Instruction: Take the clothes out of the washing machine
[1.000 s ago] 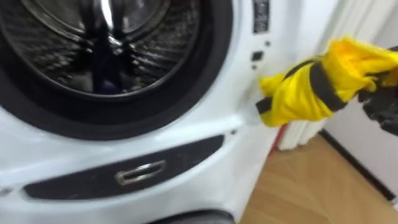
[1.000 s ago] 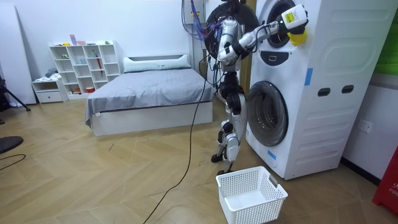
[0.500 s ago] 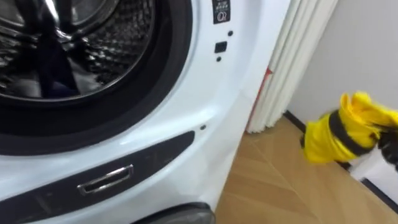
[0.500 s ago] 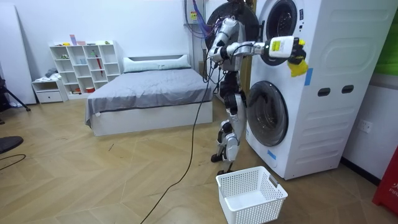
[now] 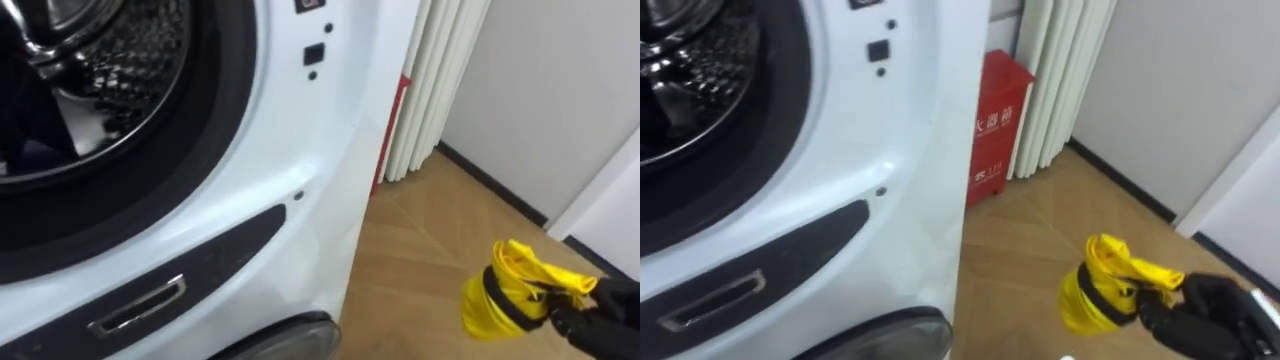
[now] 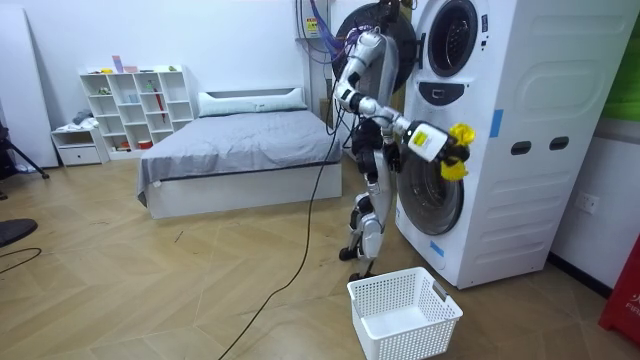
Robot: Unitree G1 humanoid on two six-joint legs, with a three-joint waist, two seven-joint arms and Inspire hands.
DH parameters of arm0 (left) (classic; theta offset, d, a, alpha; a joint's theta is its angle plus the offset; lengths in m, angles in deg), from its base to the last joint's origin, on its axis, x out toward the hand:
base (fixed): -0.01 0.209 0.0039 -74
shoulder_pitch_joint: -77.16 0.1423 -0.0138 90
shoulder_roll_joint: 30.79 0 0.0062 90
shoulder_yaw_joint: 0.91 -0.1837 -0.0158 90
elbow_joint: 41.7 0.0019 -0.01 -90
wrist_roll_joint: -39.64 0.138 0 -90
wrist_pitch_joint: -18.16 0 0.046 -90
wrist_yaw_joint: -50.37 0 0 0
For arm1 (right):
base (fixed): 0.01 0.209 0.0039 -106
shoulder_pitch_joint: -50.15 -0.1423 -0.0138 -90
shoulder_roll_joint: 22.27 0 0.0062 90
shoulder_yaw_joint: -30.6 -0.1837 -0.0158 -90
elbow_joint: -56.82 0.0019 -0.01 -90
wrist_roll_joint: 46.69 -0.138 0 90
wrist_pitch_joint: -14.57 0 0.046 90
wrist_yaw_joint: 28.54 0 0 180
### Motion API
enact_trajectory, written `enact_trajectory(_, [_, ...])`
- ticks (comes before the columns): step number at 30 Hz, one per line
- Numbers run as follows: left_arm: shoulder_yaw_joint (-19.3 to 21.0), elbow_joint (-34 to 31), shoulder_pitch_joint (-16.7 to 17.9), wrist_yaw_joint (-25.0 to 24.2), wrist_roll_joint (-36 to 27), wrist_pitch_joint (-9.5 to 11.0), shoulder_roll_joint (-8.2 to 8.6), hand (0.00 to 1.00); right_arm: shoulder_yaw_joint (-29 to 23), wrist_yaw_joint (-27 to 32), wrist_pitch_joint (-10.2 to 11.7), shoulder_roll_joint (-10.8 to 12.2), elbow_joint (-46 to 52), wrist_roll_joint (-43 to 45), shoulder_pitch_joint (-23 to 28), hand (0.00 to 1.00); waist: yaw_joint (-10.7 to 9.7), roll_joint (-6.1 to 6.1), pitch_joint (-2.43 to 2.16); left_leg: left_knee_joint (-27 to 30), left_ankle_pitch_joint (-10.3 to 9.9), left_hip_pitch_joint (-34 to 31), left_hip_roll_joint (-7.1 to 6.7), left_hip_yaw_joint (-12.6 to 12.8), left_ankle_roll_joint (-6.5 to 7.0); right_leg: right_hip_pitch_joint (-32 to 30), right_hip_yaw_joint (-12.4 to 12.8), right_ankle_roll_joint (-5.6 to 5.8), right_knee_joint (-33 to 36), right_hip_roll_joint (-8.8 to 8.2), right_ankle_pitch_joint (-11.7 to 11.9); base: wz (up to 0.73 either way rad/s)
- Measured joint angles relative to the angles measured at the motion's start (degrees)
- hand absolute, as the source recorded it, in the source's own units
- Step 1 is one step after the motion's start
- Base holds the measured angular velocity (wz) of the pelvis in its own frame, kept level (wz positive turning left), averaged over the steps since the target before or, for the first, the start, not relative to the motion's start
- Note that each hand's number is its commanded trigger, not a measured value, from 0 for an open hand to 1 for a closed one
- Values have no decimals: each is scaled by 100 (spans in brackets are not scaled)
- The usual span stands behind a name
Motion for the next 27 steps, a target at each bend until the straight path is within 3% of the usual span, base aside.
enact_trajectory(3, [-280,7,-18,0,-76,29,20,0,51,168,31,117,-710,137,-211,100,7,118,-4,-6,0,-62,-10,-14,0,-77,0,6,-22,1,-7,0])
enact_trajectory(6, [-614,-17,-18,0,-272,52,40,0,114,483,41,181,-1008,117,-334,100,1,314,-12,-3,2,-159,-28,-26,5,-140,-12,6,-33,-17,-6,-1])
enact_trajectory(11, [-789,-41,5,0,-541,113,155,0,357,874,397,375,-1534,113,-524,100,10,652,-23,-32,28,-268,-68,-36,25,-335,-9,23,12,-34,-30,-2])
enact_trajectory(14, [-895,-123,4,-2,-749,123,208,0,504,1154,419,430,-1981,116,-678,100,16,801,-28,-44,54,-351,-107,-47,60,-408,-28,36,70,-70,-49,5])
enact_trajectory(17, [-896,-128,7,-2,-748,161,217,0,564,1432,528,605,-2461,194,-919,100,10,865,-50,-50,88,-459,-136,-42,75,-581,-27,49,142,-88,-68,0])
enact_trajectory(23, [-991,-154,0,-2,-1148,259,273,0,662,1893,720,618,-3053,-44,-1134,100,-1,1053,-57,-93,149,-618,-222,-27,122,-835,-165,77,342,-184,-117,1])
enact_trajectory(27, [-1006,-153,-59,-2,-1192,263,325,0,672,2178,816,618,-3192,-92,-1170,100,1,1106,-54,-142,208,-648,-277,-40,140,-926,-174,76,448,-219,-147,2])
